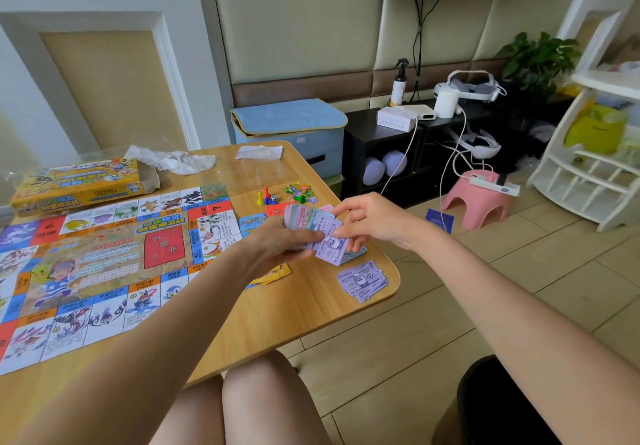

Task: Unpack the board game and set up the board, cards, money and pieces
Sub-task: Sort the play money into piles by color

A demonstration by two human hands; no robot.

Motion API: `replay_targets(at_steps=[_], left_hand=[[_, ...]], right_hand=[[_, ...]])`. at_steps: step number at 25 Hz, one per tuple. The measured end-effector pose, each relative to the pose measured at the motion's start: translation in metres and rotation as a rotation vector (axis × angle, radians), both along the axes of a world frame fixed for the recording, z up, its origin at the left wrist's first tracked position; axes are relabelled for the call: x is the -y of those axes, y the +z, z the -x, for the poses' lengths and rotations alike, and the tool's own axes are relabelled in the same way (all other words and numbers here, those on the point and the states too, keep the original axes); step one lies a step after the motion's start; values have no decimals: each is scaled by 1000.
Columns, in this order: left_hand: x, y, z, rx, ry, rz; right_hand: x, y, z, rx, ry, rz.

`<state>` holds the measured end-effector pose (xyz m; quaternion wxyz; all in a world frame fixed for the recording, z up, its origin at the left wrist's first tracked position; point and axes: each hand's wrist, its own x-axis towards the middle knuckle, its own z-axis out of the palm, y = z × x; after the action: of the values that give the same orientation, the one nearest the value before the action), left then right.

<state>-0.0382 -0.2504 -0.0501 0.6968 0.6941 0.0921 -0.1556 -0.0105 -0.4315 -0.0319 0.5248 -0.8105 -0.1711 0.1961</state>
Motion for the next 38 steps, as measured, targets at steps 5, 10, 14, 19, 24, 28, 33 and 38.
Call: replay_targets(at_steps=[5, 10, 14, 19, 24, 28, 33, 38], left_hand=[[3, -4, 0, -25, 7, 64], [2, -5, -3, -29, 50, 100], [2, -4, 0, -80, -19, -13], [5, -7, 11, -213, -183, -98], [13, -10, 14, -266, -210, -120], [13, -10, 12, -264, -177, -117], [13, -9, 12, -274, -188, -139], [16, -11, 9, -298, -176, -107]], right_hand=[[-2, -2, 0, 8, -13, 35], [4, -4, -2, -42, -49, 105], [18, -8, 1, -92, -56, 201], [30, -25, 15, -135, -124, 373], [27, -26, 24, 203, -27, 909], [32, -13, 20, 273, 2, 806], [31, -21, 19, 248, 347, 855], [33, -25, 16, 164, 288, 718]])
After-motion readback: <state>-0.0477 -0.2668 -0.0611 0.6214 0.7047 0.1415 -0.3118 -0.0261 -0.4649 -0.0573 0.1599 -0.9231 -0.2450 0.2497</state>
